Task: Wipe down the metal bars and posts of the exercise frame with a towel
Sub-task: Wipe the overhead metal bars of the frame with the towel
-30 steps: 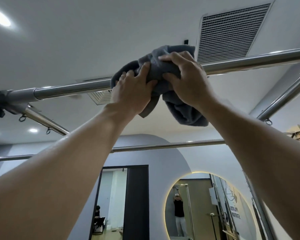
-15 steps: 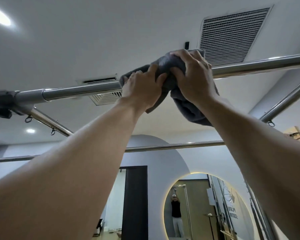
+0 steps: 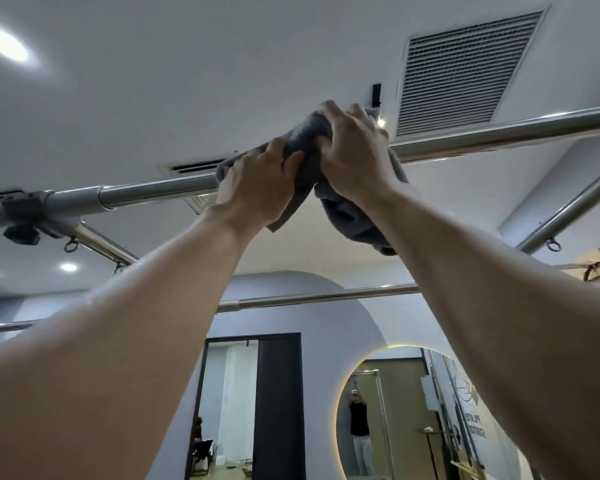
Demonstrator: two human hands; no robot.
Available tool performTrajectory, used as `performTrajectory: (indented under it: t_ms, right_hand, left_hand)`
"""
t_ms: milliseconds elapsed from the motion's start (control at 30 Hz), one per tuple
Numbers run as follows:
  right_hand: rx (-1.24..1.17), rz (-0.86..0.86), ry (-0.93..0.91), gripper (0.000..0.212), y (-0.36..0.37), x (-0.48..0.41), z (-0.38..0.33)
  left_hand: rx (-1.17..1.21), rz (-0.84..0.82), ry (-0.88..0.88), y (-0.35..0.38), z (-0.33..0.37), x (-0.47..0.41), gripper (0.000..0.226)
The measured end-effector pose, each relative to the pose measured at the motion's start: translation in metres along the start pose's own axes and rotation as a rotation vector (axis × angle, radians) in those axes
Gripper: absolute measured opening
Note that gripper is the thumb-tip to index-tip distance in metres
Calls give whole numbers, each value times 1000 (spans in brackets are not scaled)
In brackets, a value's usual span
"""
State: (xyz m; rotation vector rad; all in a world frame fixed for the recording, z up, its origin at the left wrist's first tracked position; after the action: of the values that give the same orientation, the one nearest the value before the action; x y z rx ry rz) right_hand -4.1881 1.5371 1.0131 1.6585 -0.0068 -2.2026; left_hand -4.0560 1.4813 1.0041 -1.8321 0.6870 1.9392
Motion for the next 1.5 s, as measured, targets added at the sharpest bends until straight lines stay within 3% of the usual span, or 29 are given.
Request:
performTrajectory:
  t_ms: [100, 200, 333, 400, 500, 633, 733, 833, 933, 1133, 1233, 1333, 1500]
  right_hand:
    - [-34, -71, -101, 41, 15, 13, -28]
    - [27, -64, -174, 50, 12, 30, -23]
    - [-1, 26, -133, 40, 4, 14, -2]
    - [-15, 54, -82, 35, 16, 2, -5]
    - [-43, 61, -126, 34, 36, 6, -30]
    - [-6, 47, -213, 43, 36, 20, -28]
    - [-12, 115, -148, 39, 38, 14, -30]
    - [20, 132, -103, 33, 62, -1, -56]
    - [7, 97, -210, 39, 90, 1, -85]
    - [51, 226, -253, 40, 102, 23, -84]
    - [62, 129, -165, 37, 106, -3, -102]
    - [40, 9, -196, 39, 119, -15, -130]
    - [-10, 54, -339, 47, 128, 16, -122]
  left_hand:
    - [-89, 33, -66, -5, -41, 4, 51]
    - [-199, 81, -56, 4, -39, 19, 53]
    - [-56, 78, -40, 9, 1, 16, 49]
    - [-93, 97, -63, 5, 0, 5, 48]
    - [-181, 126, -32, -2, -31, -1, 46]
    - [-160, 138, 101, -3, -59, 10, 63]
    - [-138, 112, 156, -7, -59, 1, 48]
    - [-74, 68, 84, -21, -77, -16, 37]
    - [-58, 57, 19, -36, -115, -9, 35]
    - [-33, 66, 188, -32, -134, 4, 48]
    - [-40, 97, 130, -29, -146, -11, 38]
    - [-31, 137, 36, -33, -172, -11, 36]
    - [-24, 240, 72, -27, -182, 20, 46]
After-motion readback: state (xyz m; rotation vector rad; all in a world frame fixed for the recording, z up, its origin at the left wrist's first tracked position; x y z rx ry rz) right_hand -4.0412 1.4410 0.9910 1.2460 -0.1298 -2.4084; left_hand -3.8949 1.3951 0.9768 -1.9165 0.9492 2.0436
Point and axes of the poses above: each hand's wrist, its own x-axis away from the middle knuckle, its own y-axis out of the palm, z = x × y, the point moved 1 cm from there along -x, towards the middle knuckle, and after that the axes turned 7 degrees about -y, right-handed, at the moved point
